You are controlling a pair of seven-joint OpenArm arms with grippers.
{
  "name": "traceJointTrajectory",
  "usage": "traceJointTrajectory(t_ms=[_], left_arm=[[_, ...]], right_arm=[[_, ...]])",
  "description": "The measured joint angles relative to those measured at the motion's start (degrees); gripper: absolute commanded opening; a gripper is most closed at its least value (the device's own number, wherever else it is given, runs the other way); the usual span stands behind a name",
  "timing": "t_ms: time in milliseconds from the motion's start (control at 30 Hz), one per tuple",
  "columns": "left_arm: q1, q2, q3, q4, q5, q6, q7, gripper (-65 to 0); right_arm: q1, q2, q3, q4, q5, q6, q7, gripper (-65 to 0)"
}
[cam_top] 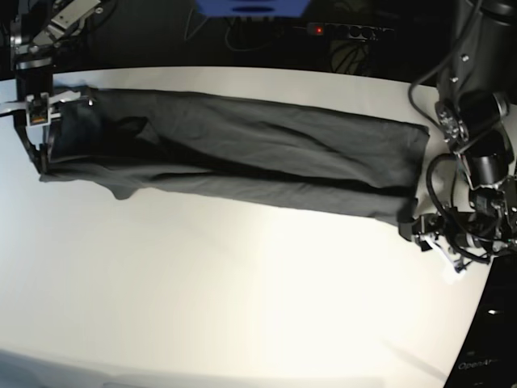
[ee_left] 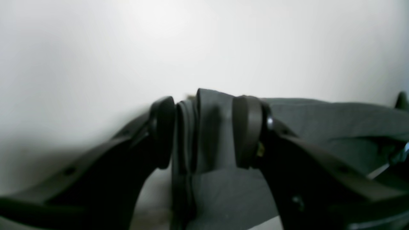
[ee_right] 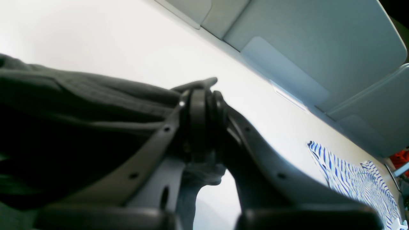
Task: Fold the T-shirt properly
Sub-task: 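Hold the folded shirt ends with both grippers and straighten the strip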
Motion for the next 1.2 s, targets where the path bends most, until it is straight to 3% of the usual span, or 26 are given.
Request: traceJointTrajectory(t_ms=[600,1200], left_arm=[[-2.2,0.6,1.7,-3.6,-0.5,-0.1,-4.6,-36.0],[-2.2,0.6,1.8,-3.6,-0.3,-0.1,-4.3,-36.0]], right_arm=[[0.0,-0.1,-0.1,0.0,0.0,0.0,0.0,-64.9],[0.0,-0.1,-0.1,0.0,0.0,0.0,0.0,-64.9]])
